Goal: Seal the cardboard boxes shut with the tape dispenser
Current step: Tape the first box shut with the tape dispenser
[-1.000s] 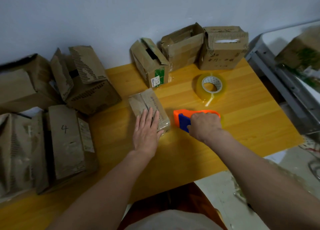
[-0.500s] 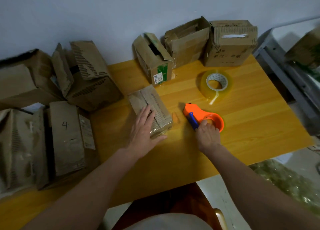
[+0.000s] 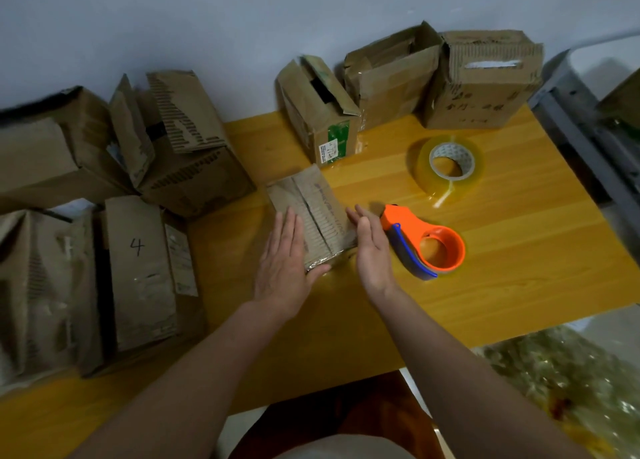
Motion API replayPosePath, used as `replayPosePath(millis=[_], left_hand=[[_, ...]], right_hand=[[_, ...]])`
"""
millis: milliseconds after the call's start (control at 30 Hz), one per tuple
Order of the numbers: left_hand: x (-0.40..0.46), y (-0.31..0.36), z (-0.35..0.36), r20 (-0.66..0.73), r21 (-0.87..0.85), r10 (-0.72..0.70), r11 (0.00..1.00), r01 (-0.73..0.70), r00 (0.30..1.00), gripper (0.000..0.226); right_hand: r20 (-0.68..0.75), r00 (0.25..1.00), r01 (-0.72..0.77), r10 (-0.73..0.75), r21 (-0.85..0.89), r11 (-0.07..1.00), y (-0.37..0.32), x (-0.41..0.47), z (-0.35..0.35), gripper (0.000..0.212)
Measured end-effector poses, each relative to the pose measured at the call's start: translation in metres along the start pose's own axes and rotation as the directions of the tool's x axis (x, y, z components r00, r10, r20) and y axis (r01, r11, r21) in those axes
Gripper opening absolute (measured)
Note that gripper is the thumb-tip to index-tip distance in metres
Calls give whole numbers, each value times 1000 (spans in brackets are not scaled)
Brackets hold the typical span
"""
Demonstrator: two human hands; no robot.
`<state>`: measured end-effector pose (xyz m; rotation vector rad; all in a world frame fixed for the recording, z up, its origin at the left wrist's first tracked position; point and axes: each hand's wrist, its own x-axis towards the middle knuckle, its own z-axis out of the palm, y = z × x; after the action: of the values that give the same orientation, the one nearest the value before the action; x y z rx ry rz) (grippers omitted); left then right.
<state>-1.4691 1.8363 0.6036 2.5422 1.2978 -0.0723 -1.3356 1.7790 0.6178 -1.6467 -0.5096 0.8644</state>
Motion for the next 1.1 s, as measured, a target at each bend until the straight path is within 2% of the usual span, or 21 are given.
replayPosePath(millis=[300,400,500,533,600,667,700,733,800,900,967,1033,1100], left_hand=[[2,1,5,3,9,13,1000,-13,1000,105],[2,2,3,14,-28,0,1000,0,1000,111],[2,2,-3,84,15,-9,1000,7,996,129],[2,1,-6,120,53,-5,999,-1,993,134],[2,-2,-10,167,125,9,992,-30,986,134],[2,-6,-13,164,175,37,982,-66,986,116],[3,-8,-15,147,191,51,978,-79,988,106],[4,-9,-18,129,209,60,974,-87,990,97],[8,-9,-26,73,254,79,963,-95,994,80],[9,-11,-42,-50,292,234,933,-210,971,66],[11,-19,-47,-69,317,319,905,-282,945,86],[19,-30,-50,17,300,235,926,-229,972,120],[26,-39,-45,197,190,95,973,-133,976,128]], right_hand=[[11,981,-191,194,229,955,20,25,21,59],[144,949,-314,282,327,891,28,32,18,72],[312,865,-492,394,367,789,22,34,-1,77],[292,863,-489,411,286,824,19,36,-7,75],[92,927,-372,363,128,919,15,32,-11,61],[-125,957,-226,262,243,943,15,19,-5,52],[-166,969,-140,185,253,957,14,10,3,50],[-151,983,-74,107,211,975,13,1,12,49],[-17,1000,-9,9,39,999,13,-3,23,43],[122,992,-29,41,-98,995,2,30,7,34],[188,980,-41,68,-144,989,-7,51,-8,39],[202,975,-85,92,-45,995,-10,53,-11,45],[210,973,-101,95,17,995,-8,42,-3,49]])
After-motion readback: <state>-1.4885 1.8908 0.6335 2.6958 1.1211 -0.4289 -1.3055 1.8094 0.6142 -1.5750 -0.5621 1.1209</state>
